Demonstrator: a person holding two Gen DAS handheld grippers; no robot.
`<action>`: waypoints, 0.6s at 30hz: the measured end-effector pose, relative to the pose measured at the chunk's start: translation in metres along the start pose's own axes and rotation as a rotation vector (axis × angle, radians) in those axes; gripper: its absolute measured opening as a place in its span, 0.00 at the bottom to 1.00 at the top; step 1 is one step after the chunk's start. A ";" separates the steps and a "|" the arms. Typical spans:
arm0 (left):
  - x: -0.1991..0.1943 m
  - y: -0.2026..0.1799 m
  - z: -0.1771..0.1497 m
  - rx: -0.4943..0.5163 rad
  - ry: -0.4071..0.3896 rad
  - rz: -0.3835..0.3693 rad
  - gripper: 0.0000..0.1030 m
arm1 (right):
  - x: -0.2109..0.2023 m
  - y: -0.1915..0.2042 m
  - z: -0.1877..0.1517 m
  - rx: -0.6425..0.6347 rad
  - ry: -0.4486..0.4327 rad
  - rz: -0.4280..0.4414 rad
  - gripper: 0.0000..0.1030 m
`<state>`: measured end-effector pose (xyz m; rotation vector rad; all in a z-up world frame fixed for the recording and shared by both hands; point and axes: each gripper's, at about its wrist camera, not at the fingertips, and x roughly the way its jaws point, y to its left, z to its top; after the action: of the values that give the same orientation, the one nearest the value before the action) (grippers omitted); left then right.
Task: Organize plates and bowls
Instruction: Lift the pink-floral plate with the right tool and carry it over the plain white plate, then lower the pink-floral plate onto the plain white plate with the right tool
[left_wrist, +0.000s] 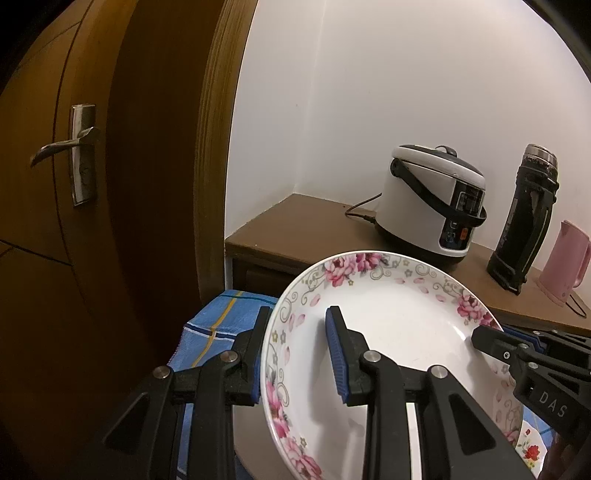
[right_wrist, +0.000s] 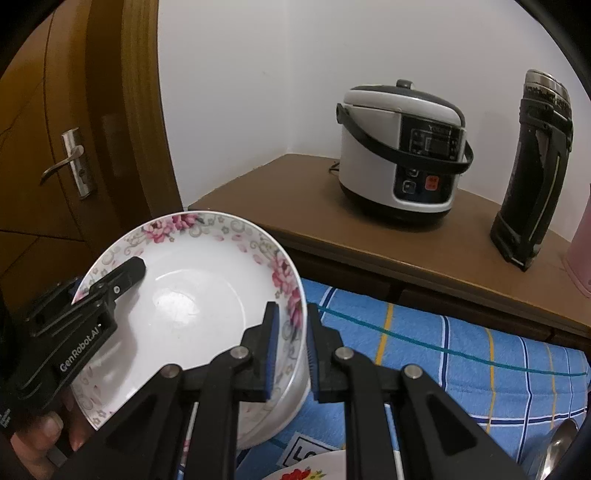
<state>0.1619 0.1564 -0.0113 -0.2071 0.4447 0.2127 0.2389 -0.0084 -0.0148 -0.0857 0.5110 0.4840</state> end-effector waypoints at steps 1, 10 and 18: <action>0.001 0.001 -0.001 -0.002 0.000 -0.001 0.31 | 0.002 0.000 0.000 0.000 0.003 -0.001 0.14; 0.016 0.004 -0.006 -0.007 0.033 0.004 0.31 | 0.016 0.001 -0.002 0.002 0.037 -0.014 0.14; 0.024 0.008 -0.007 -0.024 0.058 0.015 0.31 | 0.027 0.004 -0.004 -0.005 0.068 -0.010 0.15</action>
<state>0.1776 0.1664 -0.0297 -0.2340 0.5018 0.2269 0.2565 0.0057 -0.0313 -0.1102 0.5758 0.4738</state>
